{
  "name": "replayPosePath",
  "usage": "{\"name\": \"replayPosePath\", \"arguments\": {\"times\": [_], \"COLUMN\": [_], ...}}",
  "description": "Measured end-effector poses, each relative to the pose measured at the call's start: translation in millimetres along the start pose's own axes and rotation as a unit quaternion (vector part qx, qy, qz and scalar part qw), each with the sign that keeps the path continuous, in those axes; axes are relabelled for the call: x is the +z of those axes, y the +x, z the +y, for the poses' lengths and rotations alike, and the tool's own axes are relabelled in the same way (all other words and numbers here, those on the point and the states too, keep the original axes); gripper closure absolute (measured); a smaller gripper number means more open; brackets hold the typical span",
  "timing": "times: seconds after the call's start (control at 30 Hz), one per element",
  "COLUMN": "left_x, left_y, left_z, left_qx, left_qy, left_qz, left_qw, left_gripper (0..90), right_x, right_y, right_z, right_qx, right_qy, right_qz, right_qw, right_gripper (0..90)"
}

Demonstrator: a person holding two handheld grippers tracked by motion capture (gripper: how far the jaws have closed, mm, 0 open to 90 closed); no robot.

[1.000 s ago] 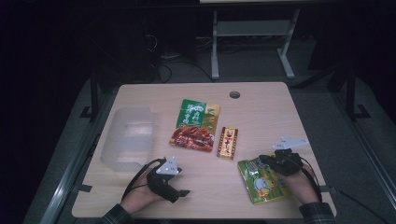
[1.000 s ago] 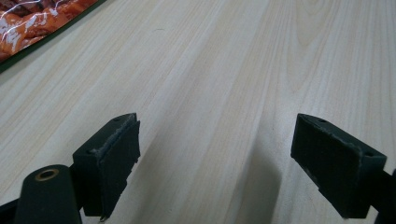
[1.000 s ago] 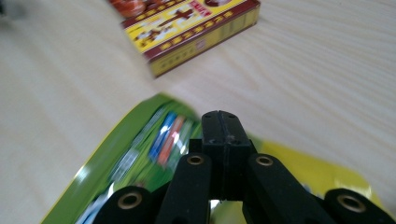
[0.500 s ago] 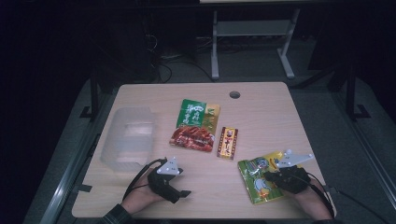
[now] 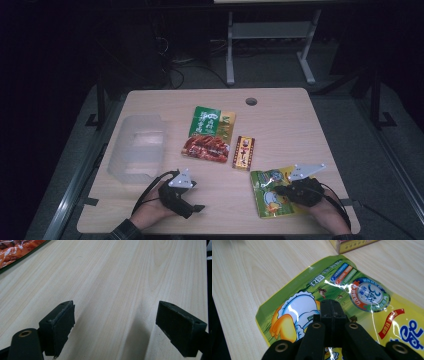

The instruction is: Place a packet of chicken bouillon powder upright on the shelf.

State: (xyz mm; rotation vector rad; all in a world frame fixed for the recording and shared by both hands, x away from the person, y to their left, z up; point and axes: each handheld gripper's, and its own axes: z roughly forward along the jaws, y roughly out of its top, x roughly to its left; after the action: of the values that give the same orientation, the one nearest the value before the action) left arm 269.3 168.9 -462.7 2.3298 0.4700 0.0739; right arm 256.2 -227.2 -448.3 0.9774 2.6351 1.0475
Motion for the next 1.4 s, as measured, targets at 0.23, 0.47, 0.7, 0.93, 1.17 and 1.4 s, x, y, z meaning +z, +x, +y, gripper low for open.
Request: {"name": "replayPosePath", "arguments": {"times": [0.23,0.47,0.7,0.93,1.17,1.4], "left_x": [0.4,0.2,0.4,0.2,-0.2,-1.6], "left_y": [-0.2,-0.6,-0.7,-0.8,-1.5,-2.1], "left_z": [-0.1,0.0,0.0,0.1,0.4,0.6], "left_qx": [-0.002,-0.003,-0.005,-0.004,-0.005,-0.007], "left_qy": [-0.003,-0.002,-0.005,-0.005,-0.008,-0.013], "left_qz": [-0.001,-0.004,-0.004,-0.005,-0.006,-0.008], "left_qw": [1.0000,1.0000,1.0000,1.0000,0.9999,0.9999], "left_gripper": [15.0,15.0,15.0,14.9,14.9,14.9], "right_x": [6.0,13.1,22.2,33.1,49.5,70.0], "right_y": [-2.7,4.0,16.9,34.7,50.6,64.9], "right_z": [9.7,14.4,22.7,33.6,49.1,69.3], "right_qx": [-0.006,-0.020,-0.030,-0.046,-0.079,-0.114], "right_qy": [-0.005,-0.007,-0.007,-0.001,0.000,0.002], "right_qz": [0.000,0.022,0.035,0.055,0.083,0.113], "right_qw": [1.0000,0.9995,0.9989,0.9974,0.9934,0.9871], "right_gripper": [89.9,90.0,89.9,90.0,90.0,90.0]}}
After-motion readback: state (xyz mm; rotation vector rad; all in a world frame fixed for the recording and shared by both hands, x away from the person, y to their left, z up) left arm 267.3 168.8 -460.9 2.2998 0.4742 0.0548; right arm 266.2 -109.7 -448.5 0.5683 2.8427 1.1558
